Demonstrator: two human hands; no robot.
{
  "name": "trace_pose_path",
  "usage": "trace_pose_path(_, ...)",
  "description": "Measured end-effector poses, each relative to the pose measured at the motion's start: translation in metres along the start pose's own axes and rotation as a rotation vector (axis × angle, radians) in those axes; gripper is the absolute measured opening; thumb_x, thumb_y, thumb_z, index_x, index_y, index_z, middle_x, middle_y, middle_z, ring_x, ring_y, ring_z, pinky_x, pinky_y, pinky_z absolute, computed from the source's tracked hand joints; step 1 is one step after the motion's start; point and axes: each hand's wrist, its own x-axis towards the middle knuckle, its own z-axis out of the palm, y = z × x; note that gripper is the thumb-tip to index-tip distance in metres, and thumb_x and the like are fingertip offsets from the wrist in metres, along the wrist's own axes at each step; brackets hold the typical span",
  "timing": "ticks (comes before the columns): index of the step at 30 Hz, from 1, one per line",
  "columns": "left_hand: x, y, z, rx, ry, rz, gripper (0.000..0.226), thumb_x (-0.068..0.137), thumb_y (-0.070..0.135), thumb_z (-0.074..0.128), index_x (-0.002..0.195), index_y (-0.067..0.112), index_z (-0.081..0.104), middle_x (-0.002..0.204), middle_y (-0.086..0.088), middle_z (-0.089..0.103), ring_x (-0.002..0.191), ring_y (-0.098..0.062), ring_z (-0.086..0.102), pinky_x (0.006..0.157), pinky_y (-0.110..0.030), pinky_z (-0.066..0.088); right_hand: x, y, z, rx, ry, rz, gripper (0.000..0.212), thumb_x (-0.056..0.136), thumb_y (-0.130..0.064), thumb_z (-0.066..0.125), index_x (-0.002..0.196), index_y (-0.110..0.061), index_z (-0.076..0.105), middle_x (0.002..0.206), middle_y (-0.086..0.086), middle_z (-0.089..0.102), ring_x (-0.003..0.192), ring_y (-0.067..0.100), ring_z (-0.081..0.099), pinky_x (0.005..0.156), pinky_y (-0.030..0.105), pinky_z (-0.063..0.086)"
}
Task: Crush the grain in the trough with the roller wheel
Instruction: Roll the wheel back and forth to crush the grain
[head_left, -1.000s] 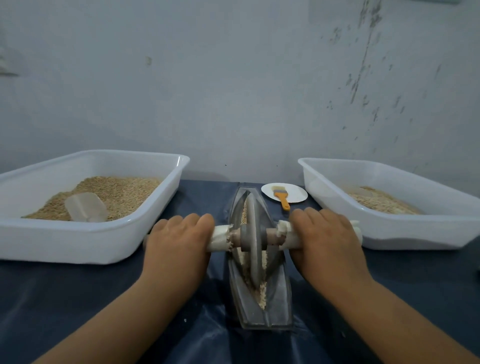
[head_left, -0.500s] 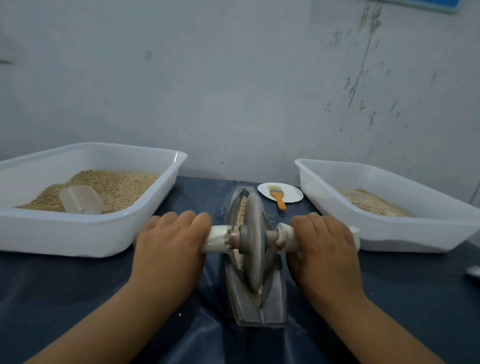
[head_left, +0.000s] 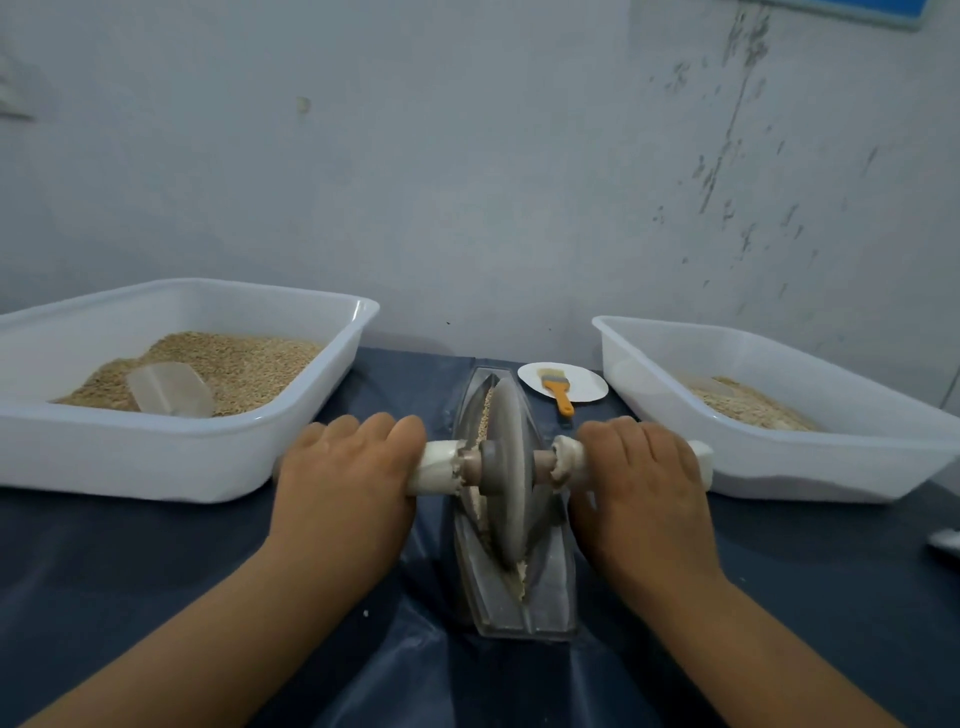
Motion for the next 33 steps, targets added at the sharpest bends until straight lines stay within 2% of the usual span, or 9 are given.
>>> trace_pose_path(5, 0.025, 0.009, 0.006, 0.088, -0.144, -0.115, 0.02, 0.086, 0.029, 0.055, 0.084, 0.028, 0.035, 0.077, 0.01, 0.041, 0.072, -0.015, 0.039, 0.066, -0.03, 0.025, 0.021, -0.012, 0.001, -0.042, -0.221, 0.093, 0.027, 0.076, -0.02, 0.068, 0.099, -0.02, 0.053, 0.095, -0.002, 0.052, 0.089, 0.023, 0.046, 0.08, 0.036, 0.034)
trace_pose_path(9, 0.007, 0.009, -0.001, 0.017, -0.058, -0.052, 0.028, 0.069, 0.017, 0.072, 0.076, 0.022, 0.046, 0.066, 0.005, 0.046, 0.059, -0.018, 0.04, 0.059, -0.031, 0.028, 0.0, -0.008, -0.006, -0.02, -0.051, 0.051, 0.043, 0.061, -0.016, 0.08, 0.097, -0.015, 0.059, 0.089, 0.002, 0.053, 0.081, 0.025, 0.047, 0.077, 0.037, 0.033)
trace_pose_path(13, -0.009, 0.004, -0.003, -0.033, 0.007, -0.006, 0.036, 0.057, 0.014, 0.079, 0.073, 0.021, 0.047, 0.061, 0.004, 0.042, 0.053, -0.018, 0.037, 0.052, -0.03, 0.031, -0.01, -0.004, -0.006, -0.025, 0.048, -0.01, 0.055, 0.055, -0.012, 0.083, 0.104, -0.011, 0.059, 0.096, 0.006, 0.056, 0.089, 0.028, 0.045, 0.087, 0.037, 0.032)
trace_pose_path(17, 0.012, 0.007, 0.004, 0.045, -0.123, -0.103, 0.021, 0.08, 0.023, 0.063, 0.082, 0.025, 0.042, 0.071, 0.008, 0.044, 0.064, -0.017, 0.043, 0.061, -0.031, 0.03, 0.015, -0.015, -0.004, -0.062, -0.208, 0.055, 0.032, 0.079, -0.017, 0.066, 0.109, -0.019, 0.054, 0.102, 0.0, 0.052, 0.095, 0.024, 0.046, 0.089, 0.034, 0.032)
trace_pose_path(20, 0.018, 0.01, 0.006, 0.082, -0.138, -0.131, 0.021, 0.083, 0.024, 0.057, 0.084, 0.027, 0.036, 0.074, 0.009, 0.041, 0.068, -0.015, 0.039, 0.064, -0.03, 0.026, 0.019, -0.018, -0.005, -0.077, -0.26, 0.094, 0.028, 0.086, -0.018, 0.054, 0.113, -0.024, 0.048, 0.107, -0.004, 0.047, 0.1, 0.021, 0.042, 0.092, 0.032, 0.03)
trace_pose_path(23, 0.004, 0.01, -0.001, -0.008, -0.045, -0.056, 0.032, 0.063, 0.009, 0.075, 0.073, 0.02, 0.047, 0.062, 0.003, 0.043, 0.056, -0.019, 0.038, 0.056, -0.031, 0.028, -0.001, -0.01, -0.008, -0.004, -0.089, 0.069, 0.041, 0.067, 0.0, 0.067, 0.106, -0.013, 0.059, 0.096, 0.004, 0.055, 0.089, 0.029, 0.051, 0.086, 0.037, 0.035)
trace_pose_path(27, -0.005, 0.007, -0.009, -0.026, 0.035, 0.023, 0.037, 0.053, 0.008, 0.078, 0.071, 0.019, 0.048, 0.061, 0.002, 0.042, 0.054, -0.019, 0.035, 0.054, -0.03, 0.026, -0.02, 0.003, -0.008, 0.039, 0.026, -0.018, 0.048, 0.066, -0.003, 0.061, 0.113, -0.014, 0.057, 0.104, 0.005, 0.056, 0.095, 0.028, 0.05, 0.091, 0.038, 0.034)
trace_pose_path(30, 0.011, 0.012, -0.007, 0.04, -0.048, -0.009, 0.029, 0.063, 0.012, 0.076, 0.075, 0.019, 0.05, 0.065, 0.002, 0.047, 0.059, -0.019, 0.04, 0.058, -0.031, 0.027, -0.008, 0.0, -0.004, 0.067, -0.112, 0.064, 0.047, 0.067, 0.003, 0.068, 0.111, -0.014, 0.061, 0.1, 0.004, 0.057, 0.092, 0.028, 0.053, 0.086, 0.037, 0.036)
trace_pose_path(33, 0.025, 0.017, -0.002, 0.105, -0.097, -0.066, 0.021, 0.083, 0.024, 0.058, 0.085, 0.027, 0.037, 0.078, 0.009, 0.042, 0.073, -0.015, 0.037, 0.067, -0.031, 0.022, 0.004, -0.009, -0.004, 0.045, -0.239, 0.152, 0.041, 0.079, -0.007, 0.063, 0.118, -0.02, 0.056, 0.106, -0.001, 0.053, 0.099, 0.022, 0.046, 0.09, 0.032, 0.031)
